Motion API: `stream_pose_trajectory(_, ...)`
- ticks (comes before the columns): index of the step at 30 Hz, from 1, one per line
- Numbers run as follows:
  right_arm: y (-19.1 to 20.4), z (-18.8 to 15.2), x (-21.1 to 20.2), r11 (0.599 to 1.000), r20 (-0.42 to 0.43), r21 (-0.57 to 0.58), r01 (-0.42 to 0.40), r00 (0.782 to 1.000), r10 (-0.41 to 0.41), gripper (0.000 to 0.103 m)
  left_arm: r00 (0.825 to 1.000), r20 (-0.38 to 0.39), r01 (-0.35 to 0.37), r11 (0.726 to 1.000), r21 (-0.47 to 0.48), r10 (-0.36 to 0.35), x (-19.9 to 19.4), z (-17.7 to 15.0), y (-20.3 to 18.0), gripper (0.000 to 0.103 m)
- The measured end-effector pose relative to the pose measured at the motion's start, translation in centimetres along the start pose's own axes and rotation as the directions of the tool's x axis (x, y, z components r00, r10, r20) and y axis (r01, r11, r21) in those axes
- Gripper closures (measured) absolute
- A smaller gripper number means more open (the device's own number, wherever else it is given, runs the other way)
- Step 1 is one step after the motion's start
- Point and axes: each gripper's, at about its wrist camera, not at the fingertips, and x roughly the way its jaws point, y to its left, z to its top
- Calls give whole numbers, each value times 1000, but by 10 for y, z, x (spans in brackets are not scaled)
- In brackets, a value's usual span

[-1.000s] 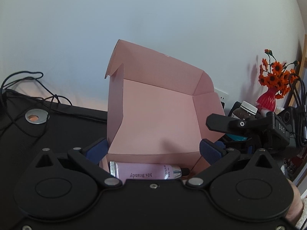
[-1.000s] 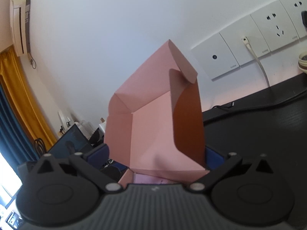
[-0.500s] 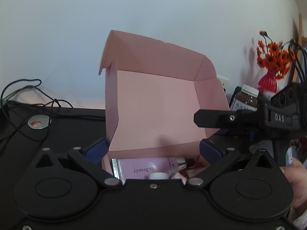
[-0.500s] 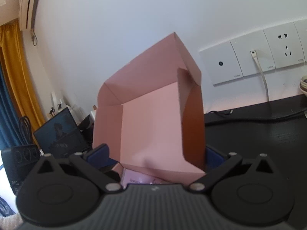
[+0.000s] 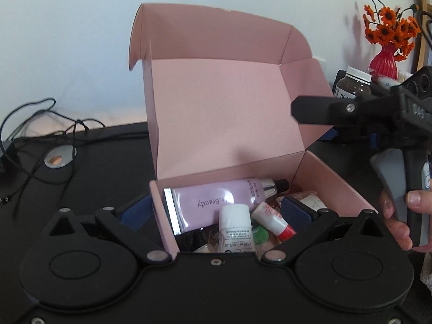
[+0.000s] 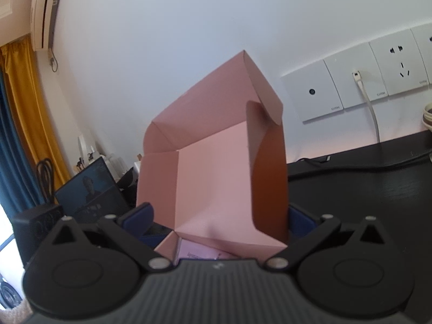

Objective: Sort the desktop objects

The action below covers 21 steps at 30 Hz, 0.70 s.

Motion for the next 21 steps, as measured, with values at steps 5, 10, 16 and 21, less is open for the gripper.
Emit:
stream_pose_trajectory(5,-12,9,-3,996,-31,86,-27,999,30,1,999,-26,33,999,-19,-33,4,-1,7,0)
stream_pose_trajectory(10,-21,35,9,994,-110,109,-17,993,29,1,999,-32,25,1000,-1,-25,5,-1,5,0)
stream_pose_trajectory(16,-47,61,45,980,-209,193,-38,975,79,1,999,-24,37,999,-12,-37,4,-1,6,0)
stream_pose_trajectory(21,-65,70,77,962,-278,266,-58,951,134,1,999,-19,27,1000,0,-27,4,-1,3,0)
